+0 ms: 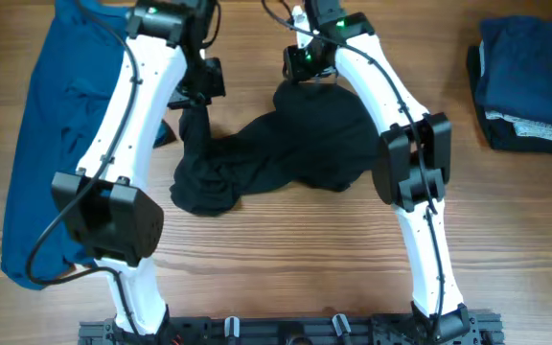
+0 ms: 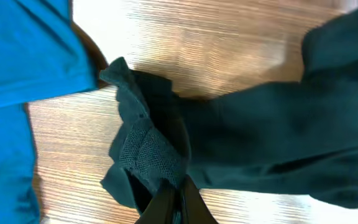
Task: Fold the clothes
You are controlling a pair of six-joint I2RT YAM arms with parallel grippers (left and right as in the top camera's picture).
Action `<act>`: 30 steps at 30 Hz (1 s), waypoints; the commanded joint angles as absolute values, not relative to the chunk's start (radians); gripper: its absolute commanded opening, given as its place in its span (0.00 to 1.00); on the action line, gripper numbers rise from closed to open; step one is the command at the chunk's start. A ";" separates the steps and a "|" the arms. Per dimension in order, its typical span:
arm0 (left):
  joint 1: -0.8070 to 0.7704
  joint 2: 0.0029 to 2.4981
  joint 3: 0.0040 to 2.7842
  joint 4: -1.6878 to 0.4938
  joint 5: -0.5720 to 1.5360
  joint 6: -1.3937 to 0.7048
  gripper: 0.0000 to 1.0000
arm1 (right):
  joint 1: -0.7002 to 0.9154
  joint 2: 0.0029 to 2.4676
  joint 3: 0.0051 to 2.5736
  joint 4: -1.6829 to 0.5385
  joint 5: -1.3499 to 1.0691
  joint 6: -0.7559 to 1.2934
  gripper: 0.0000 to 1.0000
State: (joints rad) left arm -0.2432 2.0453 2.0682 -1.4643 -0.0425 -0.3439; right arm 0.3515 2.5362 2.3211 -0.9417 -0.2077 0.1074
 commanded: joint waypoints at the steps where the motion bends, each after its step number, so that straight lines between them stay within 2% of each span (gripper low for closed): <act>1: -0.213 2.023 2.064 -1.460 -0.042 -0.356 0.04 | 0.351 2.559 2.313 -0.947 -0.197 0.156 0.47; 7: -0.199 2.017 2.064 -1.447 -0.042 -0.356 0.04 | 0.371 2.620 2.312 -0.937 -0.204 0.157 0.55; 10: -0.199 2.017 2.064 -1.443 -0.042 -0.356 0.04 | 0.384 2.639 2.312 -0.908 -0.199 0.157 0.55; 11: -0.199 2.017 2.064 -1.442 -0.042 -0.356 0.04 | 0.385 2.641 2.312 -0.904 -0.187 0.158 0.54; 12: -0.199 2.017 2.064 -1.442 -0.042 -0.356 0.04 | 0.385 2.641 2.312 -0.901 -0.172 0.160 0.45; 14: -0.199 2.017 2.064 -1.442 -0.042 -0.356 0.04 | 0.385 2.641 2.312 -0.897 -0.119 0.160 0.22; 15: -0.199 2.017 2.064 -1.439 -0.042 -0.356 0.04 | 0.382 2.640 2.312 -0.897 -0.083 0.161 0.06; 21: -0.199 2.017 2.064 -1.425 -0.042 -0.356 0.04 | 0.334 2.574 2.313 -0.929 -0.033 0.192 0.04; 30: -0.198 1.979 2.064 -1.402 -0.042 -0.355 0.04 | 0.242 2.304 2.313 -0.992 -0.024 0.162 0.04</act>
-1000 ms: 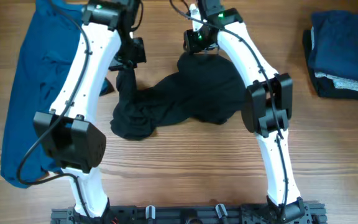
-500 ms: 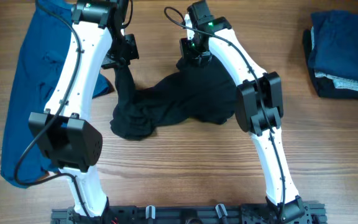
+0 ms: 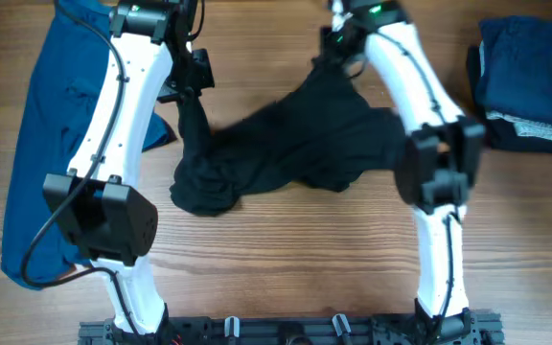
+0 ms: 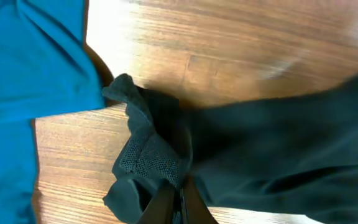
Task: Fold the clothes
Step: 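Lift the shirt with both grippers, stretch it wide, and lower it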
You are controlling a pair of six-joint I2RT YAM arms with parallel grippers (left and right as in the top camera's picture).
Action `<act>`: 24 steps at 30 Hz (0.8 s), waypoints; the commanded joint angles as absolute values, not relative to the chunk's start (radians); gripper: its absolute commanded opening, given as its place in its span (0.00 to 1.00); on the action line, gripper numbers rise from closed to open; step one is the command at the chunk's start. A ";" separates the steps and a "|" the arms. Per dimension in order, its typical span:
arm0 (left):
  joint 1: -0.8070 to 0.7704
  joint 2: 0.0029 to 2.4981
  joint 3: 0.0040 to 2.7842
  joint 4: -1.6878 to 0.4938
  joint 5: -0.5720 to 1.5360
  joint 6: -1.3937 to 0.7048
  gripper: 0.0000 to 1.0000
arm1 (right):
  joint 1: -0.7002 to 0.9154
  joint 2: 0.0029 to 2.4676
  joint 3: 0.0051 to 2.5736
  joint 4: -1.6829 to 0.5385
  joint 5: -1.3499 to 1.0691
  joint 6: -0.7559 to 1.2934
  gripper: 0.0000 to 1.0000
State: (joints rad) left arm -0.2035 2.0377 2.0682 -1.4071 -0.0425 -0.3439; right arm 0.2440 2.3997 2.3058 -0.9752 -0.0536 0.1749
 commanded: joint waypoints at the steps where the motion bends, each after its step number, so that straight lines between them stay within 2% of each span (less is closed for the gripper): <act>1: -0.198 1.975 2.064 -1.402 -0.042 -0.355 0.04 | 0.238 2.303 2.313 -1.009 -0.015 0.166 0.04; 12: -0.186 1.937 2.083 -1.370 -0.088 -0.345 0.04 | 0.156 2.209 2.314 -1.102 0.000 0.209 0.04; 24: -0.141 1.607 2.100 -1.179 -0.087 -0.345 0.04 | 0.084 1.881 2.314 -1.258 0.004 0.184 0.04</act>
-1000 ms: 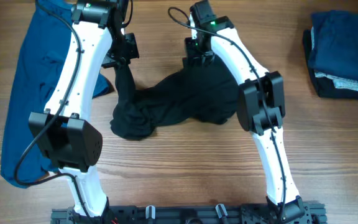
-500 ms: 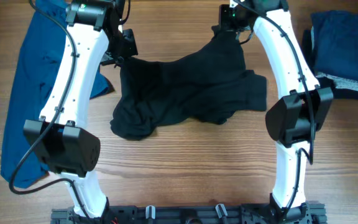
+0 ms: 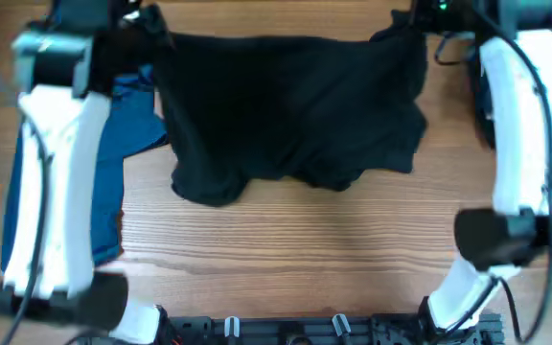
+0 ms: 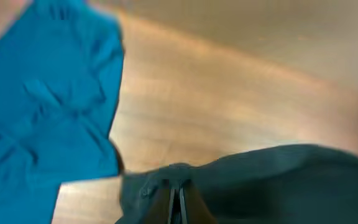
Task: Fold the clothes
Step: 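Lift the shirt with both grippers, stretch it wide, and lower it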
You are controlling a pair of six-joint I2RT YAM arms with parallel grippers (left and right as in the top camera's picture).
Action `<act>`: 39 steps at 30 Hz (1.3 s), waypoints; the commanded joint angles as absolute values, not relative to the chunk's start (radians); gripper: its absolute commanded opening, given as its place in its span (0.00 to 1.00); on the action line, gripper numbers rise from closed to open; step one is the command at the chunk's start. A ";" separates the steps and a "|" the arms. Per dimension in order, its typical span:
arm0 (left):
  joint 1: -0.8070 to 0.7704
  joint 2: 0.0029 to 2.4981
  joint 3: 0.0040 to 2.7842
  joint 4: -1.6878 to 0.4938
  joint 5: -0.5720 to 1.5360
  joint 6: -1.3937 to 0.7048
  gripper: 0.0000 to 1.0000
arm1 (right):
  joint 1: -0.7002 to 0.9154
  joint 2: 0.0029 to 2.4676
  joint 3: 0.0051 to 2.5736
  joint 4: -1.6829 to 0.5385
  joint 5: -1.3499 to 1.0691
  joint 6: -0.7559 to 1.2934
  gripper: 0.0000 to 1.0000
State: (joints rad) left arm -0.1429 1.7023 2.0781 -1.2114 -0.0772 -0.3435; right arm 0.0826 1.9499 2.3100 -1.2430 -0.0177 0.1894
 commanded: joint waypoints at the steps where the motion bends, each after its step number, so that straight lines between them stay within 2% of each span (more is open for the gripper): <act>1: -0.141 1.580 2.100 -1.168 -0.086 -0.345 0.04 | 0.084 1.862 2.314 -1.267 0.008 0.184 0.04; 18: -0.286 1.336 2.100 -1.125 -0.087 -0.318 0.04 | 0.084 1.496 2.314 -1.436 0.080 0.187 0.04; 29: -0.298 1.115 2.100 -1.140 -0.086 -0.323 0.04 | 0.084 1.333 2.340 -1.524 0.133 0.188 0.04; 39: -0.297 1.171 2.100 -1.267 -0.097 -0.322 0.04 | 0.084 1.266 2.340 -1.556 0.214 0.186 0.04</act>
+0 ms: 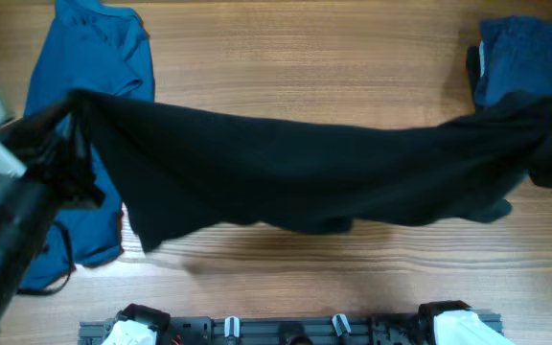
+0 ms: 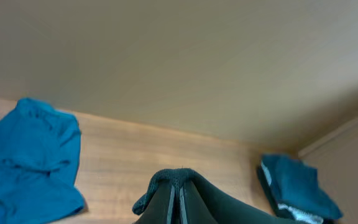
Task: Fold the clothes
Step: 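Lift the shirt with both grippers, stretch it wide, and lower it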
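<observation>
A black garment (image 1: 305, 177) hangs stretched wide in the air across the table, seen from overhead. My left gripper (image 1: 73, 99) is shut on its left top corner. In the left wrist view the left gripper (image 2: 178, 200) pinches a bunched black hem (image 2: 174, 177) between closed fingers. At the far right edge my right gripper holds the other top corner; its fingers are mostly hidden by the cloth. The garment's lower edge sags toward the table's front.
A crumpled blue garment (image 1: 89, 53) lies at the back left, partly under my left arm (image 1: 3, 211); it also shows as blue cloth (image 2: 30, 155) in the left wrist view. A folded blue stack (image 1: 530, 53) sits at the back right. Bare wooden table (image 1: 305, 53) lies behind the garment.
Both grippers have moved farther apart and higher, toward the camera. The black garment, spread at the back of the table before, now hangs taut from edge to edge of the overhead view.
First the black garment lay crumpled mid-table with both grippers shut on its back edge. A second later the right gripper had lifted its corner backward. Then the cloth was spread between both grippers at the back. Now it is stretched wide and raised.
</observation>
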You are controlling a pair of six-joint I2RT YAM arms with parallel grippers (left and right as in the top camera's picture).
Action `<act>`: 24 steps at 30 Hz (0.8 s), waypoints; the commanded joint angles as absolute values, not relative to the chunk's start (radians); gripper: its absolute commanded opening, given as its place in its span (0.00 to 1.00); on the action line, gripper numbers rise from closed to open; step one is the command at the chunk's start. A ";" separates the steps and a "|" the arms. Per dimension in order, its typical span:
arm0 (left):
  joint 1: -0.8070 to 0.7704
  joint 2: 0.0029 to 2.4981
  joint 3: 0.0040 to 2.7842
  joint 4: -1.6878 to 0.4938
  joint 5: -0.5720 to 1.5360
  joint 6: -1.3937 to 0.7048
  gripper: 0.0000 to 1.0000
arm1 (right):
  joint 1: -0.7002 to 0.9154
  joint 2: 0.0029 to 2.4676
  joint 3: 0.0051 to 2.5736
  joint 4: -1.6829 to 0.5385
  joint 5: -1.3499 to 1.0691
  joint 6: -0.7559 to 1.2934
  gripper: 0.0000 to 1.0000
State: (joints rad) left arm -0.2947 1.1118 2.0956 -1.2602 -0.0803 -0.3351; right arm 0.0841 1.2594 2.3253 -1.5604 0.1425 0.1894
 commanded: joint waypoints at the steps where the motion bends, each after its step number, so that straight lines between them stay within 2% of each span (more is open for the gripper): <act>1: -0.297 1.190 2.100 -1.270 -0.108 -0.321 0.04 | 0.084 1.271 2.339 -1.556 0.218 0.183 0.04; 6: -0.297 1.308 2.100 -1.288 -0.194 -0.322 0.04 | 0.084 1.332 2.339 -1.564 0.254 0.174 0.04; 14: -0.289 1.572 2.100 -1.306 -0.286 -0.323 0.04 | 0.084 1.628 2.338 -1.520 0.188 0.124 0.04; 24: -0.203 1.834 2.100 -1.206 -0.286 -0.348 0.04 | 0.084 2.057 2.337 -1.205 0.088 0.094 0.04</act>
State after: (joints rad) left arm -0.2310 1.7695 2.0953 -1.2552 -0.2619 -0.3363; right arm 0.0841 1.9667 2.3306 -1.2678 0.1204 0.1135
